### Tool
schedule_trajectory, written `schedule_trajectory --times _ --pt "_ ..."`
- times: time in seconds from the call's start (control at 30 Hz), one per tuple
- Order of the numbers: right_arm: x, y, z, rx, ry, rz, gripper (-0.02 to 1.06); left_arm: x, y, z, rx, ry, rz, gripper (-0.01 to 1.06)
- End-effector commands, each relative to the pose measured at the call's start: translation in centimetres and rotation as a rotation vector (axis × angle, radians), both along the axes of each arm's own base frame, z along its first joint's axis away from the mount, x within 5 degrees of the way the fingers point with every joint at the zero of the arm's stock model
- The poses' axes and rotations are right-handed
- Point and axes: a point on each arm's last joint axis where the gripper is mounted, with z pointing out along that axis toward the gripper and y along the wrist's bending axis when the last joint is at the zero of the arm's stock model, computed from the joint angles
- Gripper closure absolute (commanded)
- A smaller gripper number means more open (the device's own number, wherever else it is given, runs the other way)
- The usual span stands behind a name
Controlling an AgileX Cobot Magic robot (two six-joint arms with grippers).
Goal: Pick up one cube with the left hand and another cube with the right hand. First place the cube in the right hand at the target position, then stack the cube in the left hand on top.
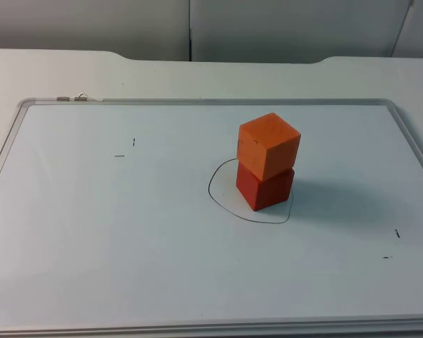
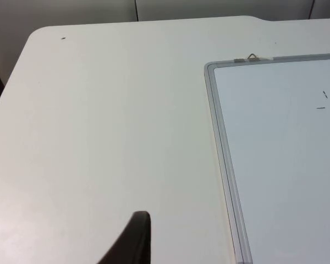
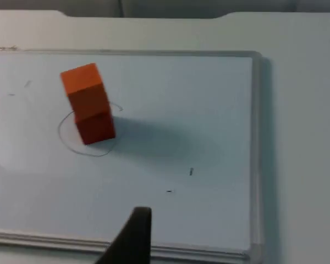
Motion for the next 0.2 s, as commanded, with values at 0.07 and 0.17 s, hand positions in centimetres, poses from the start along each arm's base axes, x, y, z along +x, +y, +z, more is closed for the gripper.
schedule_trajectory --times 0.07,0.17 --pt "0.15 0.1 -0.17 0.002 -0.005 -0.104 0.0 0.08 0.01 -0.2 -0.004 -0.004 0.007 0.0" --pt "0.17 0.13 -0.17 0.002 -0.005 -0.158 0.0 0.08 0.01 -0.2 -0.004 -0.004 0.007 0.0"
